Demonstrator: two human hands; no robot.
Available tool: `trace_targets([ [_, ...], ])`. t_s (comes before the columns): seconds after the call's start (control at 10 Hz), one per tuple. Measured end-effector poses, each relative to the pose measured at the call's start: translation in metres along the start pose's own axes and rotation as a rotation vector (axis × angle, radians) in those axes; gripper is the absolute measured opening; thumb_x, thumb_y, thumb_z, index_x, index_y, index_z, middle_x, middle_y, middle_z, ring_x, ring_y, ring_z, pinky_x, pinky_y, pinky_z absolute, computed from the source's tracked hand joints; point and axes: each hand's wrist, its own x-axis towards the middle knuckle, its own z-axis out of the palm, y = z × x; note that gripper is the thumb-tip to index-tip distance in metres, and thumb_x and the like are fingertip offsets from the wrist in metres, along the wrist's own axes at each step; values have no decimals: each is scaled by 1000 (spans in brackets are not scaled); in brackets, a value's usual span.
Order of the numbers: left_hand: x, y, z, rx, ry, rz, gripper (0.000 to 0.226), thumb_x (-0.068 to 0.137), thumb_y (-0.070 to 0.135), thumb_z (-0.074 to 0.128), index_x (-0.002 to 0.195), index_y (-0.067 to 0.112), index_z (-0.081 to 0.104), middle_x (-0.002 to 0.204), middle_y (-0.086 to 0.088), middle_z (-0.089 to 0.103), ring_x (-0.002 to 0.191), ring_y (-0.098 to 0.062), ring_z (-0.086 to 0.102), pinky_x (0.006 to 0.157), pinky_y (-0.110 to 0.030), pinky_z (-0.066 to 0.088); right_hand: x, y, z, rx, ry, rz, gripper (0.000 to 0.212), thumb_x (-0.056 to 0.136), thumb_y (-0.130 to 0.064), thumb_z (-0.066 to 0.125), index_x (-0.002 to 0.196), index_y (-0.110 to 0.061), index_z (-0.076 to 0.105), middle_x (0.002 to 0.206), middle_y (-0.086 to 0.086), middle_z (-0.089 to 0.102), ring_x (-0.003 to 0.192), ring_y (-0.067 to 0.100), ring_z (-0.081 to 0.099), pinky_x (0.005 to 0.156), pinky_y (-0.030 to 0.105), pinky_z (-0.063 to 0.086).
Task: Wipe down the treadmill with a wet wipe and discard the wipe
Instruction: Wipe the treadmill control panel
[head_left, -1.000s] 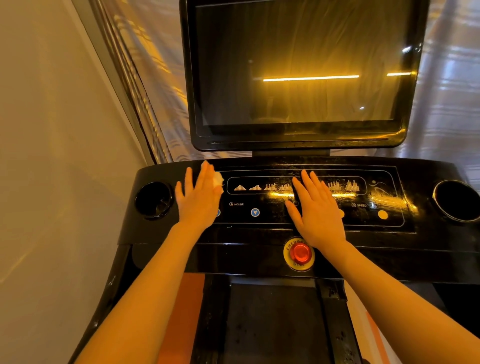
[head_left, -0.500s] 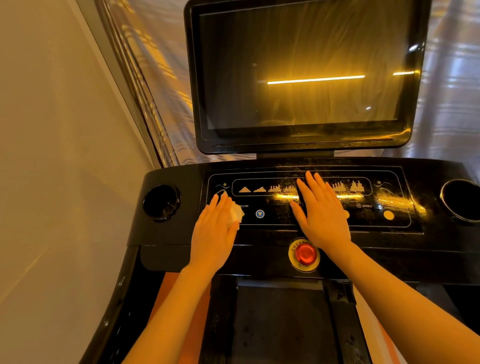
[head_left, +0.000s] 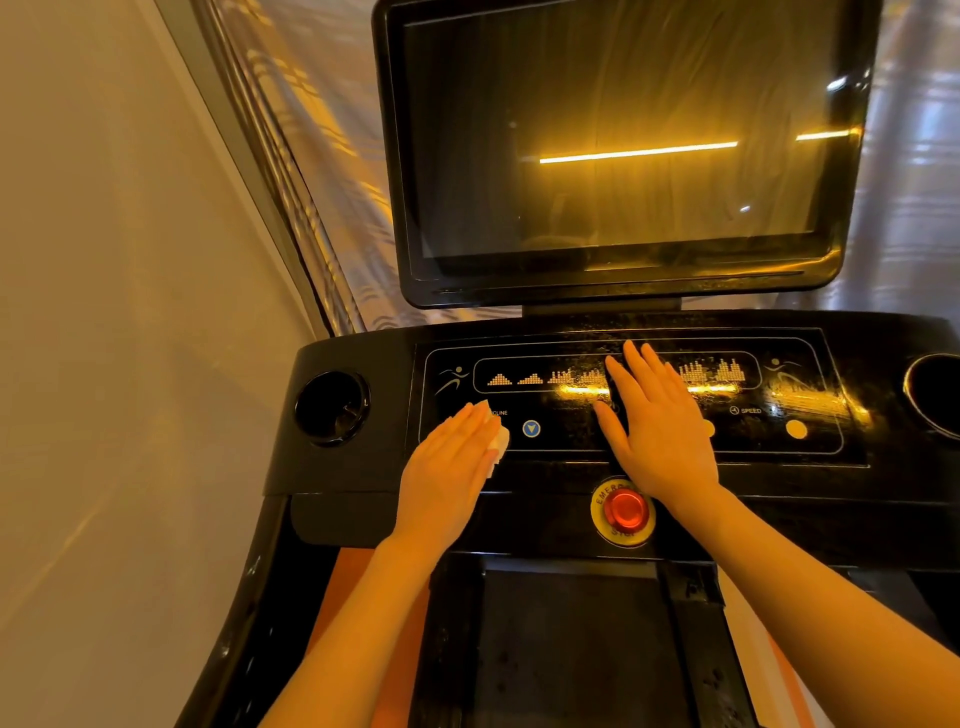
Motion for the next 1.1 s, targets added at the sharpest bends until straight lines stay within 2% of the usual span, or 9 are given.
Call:
trace_targets([
  [0.1, 1, -5, -3, 97, 42, 74, 37, 92, 15, 62, 129, 7, 61, 134, -11, 60, 128, -28, 52, 114, -31, 32, 0, 0, 0, -5, -2, 0, 64, 98, -51, 31, 151, -15, 37, 160, 9, 26, 150, 25, 16, 119, 36, 9],
  [0.2, 12, -20, -26, 183, 115, -101, 43, 80, 2, 73, 120, 9, 58, 120, -16, 67, 115, -38, 62, 89, -51, 55, 0, 1, 0, -9, -3, -3, 64, 98, -51, 31, 151, -15, 37, 160, 10, 26, 150, 25, 16, 119, 37, 10],
  [0.3, 19, -35, -29, 7, 129, -446, 34, 101, 15, 51, 134, 11, 56, 143, -8, 53, 139, -24, 41, 109, -45, 41, 0, 0, 0, -15, -5, -1, 65, 98, -52, 31, 151, -15, 36, 161, 9, 25, 150, 24, 15, 119, 36, 9],
  [0.4, 23, -5, -14, -58, 144, -321, 28, 98, 14, 53, 123, 6, 64, 130, -9, 62, 126, -2, 46, 101, -21, 43, 0, 0, 0, -14, -9, 2, 65, 98, -52, 30, 151, -15, 36, 161, 9, 25, 150, 24, 14, 119, 37, 9],
  [0.5, 23, 14, -3, -28, 55, -14, 47, 83, 6, 72, 128, 4, 59, 130, -14, 62, 125, -16, 53, 108, -33, 37, 0, -1, -1, -16, -12, 0, 66, 98, -52, 30, 151, -15, 36, 161, 9, 25, 150, 24, 15, 119, 37, 9],
  [0.6, 30, -9, -14, 9, 48, -135, 25, 88, 5, 62, 109, 18, 56, 113, -13, 64, 110, -25, 60, 94, -39, 53, -1, 0, -1, -21, -11, -5, 65, 98, -51, 31, 151, -14, 36, 161, 10, 25, 150, 25, 15, 119, 37, 10],
  [0.7, 39, -23, -27, 80, 55, -382, 13, 101, 8, 45, 97, 12, 57, 119, -13, 59, 124, -29, 52, 87, -39, 52, -1, -1, -1, -7, -5, 1, 61, 101, -50, 33, 151, -15, 36, 161, 10, 26, 150, 25, 16, 119, 38, 10],
  [1.0, 6, 50, 17, 125, -95, 10, 64, 76, 8, 70, 137, 10, 51, 145, -13, 49, 133, -32, 48, 107, -35, 35, 0, -3, -4, 2, -15, 13, 59, 101, -43, 43, 152, -15, 34, 162, 9, 22, 151, 24, 12, 119, 36, 6],
  [1.1, -4, 31, 2, 91, 72, -217, 59, 78, 5, 67, 131, 16, 44, 135, -17, 58, 126, -38, 52, 102, -50, 36, 0, -2, -3, 5, -11, 0, 58, 103, -45, 41, 151, -14, 36, 161, 10, 24, 151, 26, 15, 119, 38, 9],
])
